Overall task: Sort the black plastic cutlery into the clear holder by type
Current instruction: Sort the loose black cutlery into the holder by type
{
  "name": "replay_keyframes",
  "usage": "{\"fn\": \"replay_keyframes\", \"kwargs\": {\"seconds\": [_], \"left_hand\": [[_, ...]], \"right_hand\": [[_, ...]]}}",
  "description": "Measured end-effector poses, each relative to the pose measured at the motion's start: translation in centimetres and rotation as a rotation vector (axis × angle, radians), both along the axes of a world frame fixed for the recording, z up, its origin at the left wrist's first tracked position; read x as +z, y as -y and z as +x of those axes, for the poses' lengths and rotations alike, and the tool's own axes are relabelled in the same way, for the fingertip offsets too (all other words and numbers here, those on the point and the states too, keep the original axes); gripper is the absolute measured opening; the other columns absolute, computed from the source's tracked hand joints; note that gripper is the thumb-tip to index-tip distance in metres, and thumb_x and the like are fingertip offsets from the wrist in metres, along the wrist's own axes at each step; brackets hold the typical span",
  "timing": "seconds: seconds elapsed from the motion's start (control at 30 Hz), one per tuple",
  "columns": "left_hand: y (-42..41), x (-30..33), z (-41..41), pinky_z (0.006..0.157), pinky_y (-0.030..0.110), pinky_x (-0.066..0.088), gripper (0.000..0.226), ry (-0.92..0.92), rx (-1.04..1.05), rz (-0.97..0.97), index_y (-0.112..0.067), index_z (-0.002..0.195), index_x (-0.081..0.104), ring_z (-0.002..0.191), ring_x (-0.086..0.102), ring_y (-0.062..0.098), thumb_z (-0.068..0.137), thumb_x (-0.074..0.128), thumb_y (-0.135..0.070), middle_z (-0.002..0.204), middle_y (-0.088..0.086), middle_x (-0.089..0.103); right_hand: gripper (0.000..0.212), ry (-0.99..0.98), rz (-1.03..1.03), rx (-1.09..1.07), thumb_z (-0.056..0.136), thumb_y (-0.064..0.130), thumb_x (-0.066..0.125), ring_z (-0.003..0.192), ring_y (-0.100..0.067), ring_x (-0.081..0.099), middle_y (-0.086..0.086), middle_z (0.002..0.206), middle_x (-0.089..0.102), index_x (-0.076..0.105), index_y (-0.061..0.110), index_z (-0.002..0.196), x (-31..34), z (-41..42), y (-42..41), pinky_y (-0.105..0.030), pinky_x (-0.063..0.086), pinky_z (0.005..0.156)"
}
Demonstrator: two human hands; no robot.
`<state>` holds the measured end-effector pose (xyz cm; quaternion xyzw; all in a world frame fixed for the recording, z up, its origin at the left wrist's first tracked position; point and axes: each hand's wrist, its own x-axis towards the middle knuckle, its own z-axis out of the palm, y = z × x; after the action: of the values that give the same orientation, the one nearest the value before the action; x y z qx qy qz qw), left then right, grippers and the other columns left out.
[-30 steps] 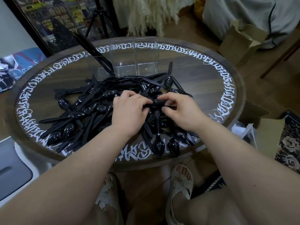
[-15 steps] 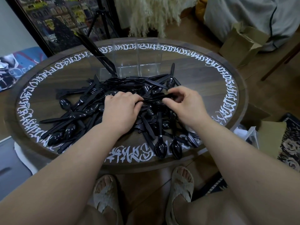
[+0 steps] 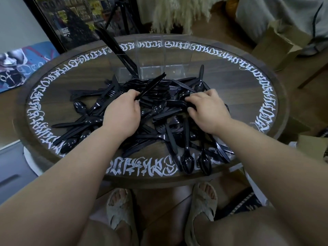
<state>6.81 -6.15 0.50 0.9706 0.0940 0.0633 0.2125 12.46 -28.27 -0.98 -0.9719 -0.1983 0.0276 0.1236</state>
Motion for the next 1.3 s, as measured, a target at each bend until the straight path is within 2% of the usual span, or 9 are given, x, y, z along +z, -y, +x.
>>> {"fn": "replay_keyframes", "kwargs": {"seconds": [0.1,0.2,0.3,0.5,0.63,0.8,0.97,1.1,1.3], "left_hand": [[-0.1,0.0,-0.3,0.080,0.037,0.039,0.031,-0.033,0.000,0.015,-0.014,0.126,0.051,0.103,0.055,0.033,0.099,0.036,-0.018,0.115,0.010,0.062],[-0.2,0.1,-0.7,0.080,0.036,0.039,0.032,-0.038,-0.012,0.018,-0.014,0.128,0.051,0.104,0.056,0.032,0.099,0.036,-0.018,0.116,0.010,0.062],[0.1,0.3,-1.0,0.079,0.033,0.038,0.034,-0.029,-0.037,0.022,-0.014,0.131,0.049,0.104,0.057,0.030,0.099,0.040,-0.019,0.118,0.009,0.062],[1.6,-0.3,-0.6,0.065,0.031,0.041,0.027,-0.050,-0.148,0.069,-0.019,0.113,0.053,0.077,0.056,0.020,0.089,0.056,-0.031,0.078,-0.006,0.058],[2.6,-0.6,-0.4,0.062,0.030,0.038,0.021,-0.059,-0.207,0.100,-0.024,0.100,0.052,0.076,0.057,0.020,0.088,0.059,-0.039,0.073,-0.009,0.052],[3.3,-1.3,0.3,0.071,0.031,0.047,0.027,-0.101,-0.173,0.103,-0.030,0.116,0.060,0.089,0.060,0.024,0.091,0.055,-0.039,0.084,-0.005,0.061],[3.6,-1.7,1.3,0.069,0.032,0.047,0.016,-0.117,-0.104,0.115,-0.022,0.096,0.063,0.084,0.060,0.025,0.090,0.057,-0.036,0.079,-0.003,0.061],[3.6,-1.9,1.9,0.067,0.031,0.045,0.016,-0.135,-0.051,0.103,-0.021,0.080,0.060,0.079,0.059,0.024,0.088,0.060,-0.035,0.073,-0.004,0.059],[3.2,-2.2,1.7,0.064,0.031,0.039,0.015,-0.077,-0.005,0.086,-0.021,0.081,0.051,0.075,0.054,0.022,0.088,0.061,-0.030,0.069,-0.007,0.051]], "right_hand": [[0.040,0.144,0.096,0.097,0.091,0.025,0.056,0.121,-0.030,0.037,0.000,0.134,0.052,0.055,0.024,0.131,-0.1,-1.0,-0.4,-0.046,0.040,0.097],[0.036,0.105,0.012,0.215,0.091,0.027,0.055,0.125,-0.029,0.032,0.001,0.141,0.044,0.060,0.028,0.127,-0.5,-1.7,-1.2,-0.047,0.035,0.099],[0.038,0.074,-0.023,0.131,0.093,0.027,0.051,0.130,-0.030,0.026,0.001,0.148,0.036,0.057,0.026,0.131,-0.6,-1.1,-0.4,-0.046,0.032,0.104],[0.043,0.103,-0.056,-0.008,0.092,0.023,0.055,0.133,-0.031,0.024,-0.003,0.151,0.033,0.053,0.019,0.135,0.0,-1.4,2.0,-0.047,0.033,0.107],[0.041,0.101,-0.054,-0.040,0.091,0.024,0.056,0.132,-0.032,0.025,-0.003,0.149,0.037,0.057,0.021,0.132,-0.2,-2.1,3.0,-0.047,0.033,0.105],[0.037,0.080,-0.041,-0.117,0.095,0.029,0.051,0.133,-0.030,0.023,-0.001,0.150,0.034,0.058,0.021,0.131,-0.7,-2.4,3.8,-0.045,0.029,0.103],[0.046,0.071,-0.025,-0.147,0.094,0.030,0.051,0.133,-0.029,0.022,-0.001,0.153,0.029,0.046,0.024,0.139,-1.0,-2.1,4.1,-0.046,0.029,0.105],[0.043,0.089,-0.030,-0.148,0.093,0.029,0.051,0.134,-0.029,0.021,-0.002,0.153,0.029,0.051,0.023,0.136,-1.1,-2.0,4.1,-0.046,0.029,0.104],[0.043,0.103,-0.037,-0.255,0.093,0.031,0.052,0.135,-0.029,0.018,-0.001,0.153,0.028,0.052,0.022,0.134,-0.7,-1.9,5.0,-0.045,0.028,0.104]]}}
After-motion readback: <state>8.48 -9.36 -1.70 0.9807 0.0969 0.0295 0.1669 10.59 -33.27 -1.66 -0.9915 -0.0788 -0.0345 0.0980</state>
